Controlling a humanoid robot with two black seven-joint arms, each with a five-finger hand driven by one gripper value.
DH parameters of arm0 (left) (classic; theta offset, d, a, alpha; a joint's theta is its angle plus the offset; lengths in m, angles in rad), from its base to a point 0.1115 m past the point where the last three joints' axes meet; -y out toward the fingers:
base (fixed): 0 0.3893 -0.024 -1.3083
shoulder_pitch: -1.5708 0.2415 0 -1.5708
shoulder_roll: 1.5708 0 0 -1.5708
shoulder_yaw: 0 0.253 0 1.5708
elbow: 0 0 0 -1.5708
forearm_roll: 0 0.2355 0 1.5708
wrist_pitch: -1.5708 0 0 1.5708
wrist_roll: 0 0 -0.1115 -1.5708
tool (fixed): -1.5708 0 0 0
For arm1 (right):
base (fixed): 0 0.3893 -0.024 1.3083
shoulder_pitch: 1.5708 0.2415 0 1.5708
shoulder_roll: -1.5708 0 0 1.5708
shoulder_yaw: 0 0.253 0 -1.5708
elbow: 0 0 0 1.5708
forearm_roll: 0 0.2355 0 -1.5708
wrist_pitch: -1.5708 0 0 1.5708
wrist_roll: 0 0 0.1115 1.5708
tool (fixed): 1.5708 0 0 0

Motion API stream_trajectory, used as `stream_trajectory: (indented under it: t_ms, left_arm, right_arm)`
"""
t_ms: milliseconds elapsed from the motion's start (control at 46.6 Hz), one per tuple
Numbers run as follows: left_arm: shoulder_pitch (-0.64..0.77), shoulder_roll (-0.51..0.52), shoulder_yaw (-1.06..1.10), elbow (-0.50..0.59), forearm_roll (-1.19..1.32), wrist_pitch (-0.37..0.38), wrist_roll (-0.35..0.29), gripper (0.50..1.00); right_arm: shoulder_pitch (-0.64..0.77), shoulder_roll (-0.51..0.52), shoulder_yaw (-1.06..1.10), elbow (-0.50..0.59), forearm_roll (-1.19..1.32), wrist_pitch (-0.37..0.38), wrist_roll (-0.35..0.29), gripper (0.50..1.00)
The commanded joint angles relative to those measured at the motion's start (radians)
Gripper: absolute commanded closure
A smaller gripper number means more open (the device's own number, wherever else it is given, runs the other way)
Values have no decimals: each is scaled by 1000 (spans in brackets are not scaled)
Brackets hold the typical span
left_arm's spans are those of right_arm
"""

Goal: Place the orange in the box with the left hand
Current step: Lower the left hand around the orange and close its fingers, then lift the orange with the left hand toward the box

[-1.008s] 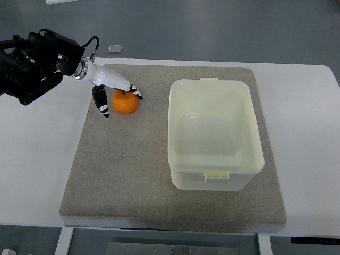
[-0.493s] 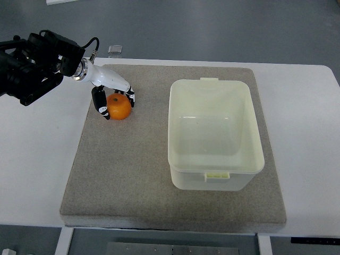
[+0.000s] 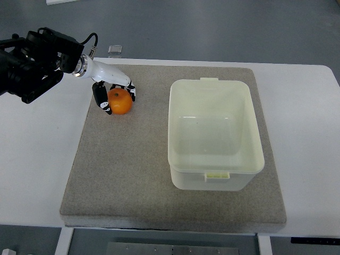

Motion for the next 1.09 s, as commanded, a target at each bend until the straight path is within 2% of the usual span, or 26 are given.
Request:
stream_trajectory:
  t_ms: [0, 214, 536, 836, 1072]
  left_arm:
    - [-7, -5, -5, 16, -16, 15, 0, 1000]
    - [-46, -14, -2, 85, -107, 35, 0, 1000]
    - [-154, -15, -2, 83, -182, 32, 0, 1000]
    - [-231, -44, -3, 52, -262, 30, 0, 1000]
    - [-272, -38, -37, -73, -262, 30, 0, 1000]
  right_arm:
    - [0, 0, 0, -1, 0, 1, 0, 568]
    - [0, 0, 0, -1, 0, 1, 0, 568]
    - [0, 0, 0, 0, 0, -1, 0, 568]
    - [0, 0, 0, -1, 0, -1, 0, 568]
    - [1, 0, 0, 0, 0, 1, 0, 568]
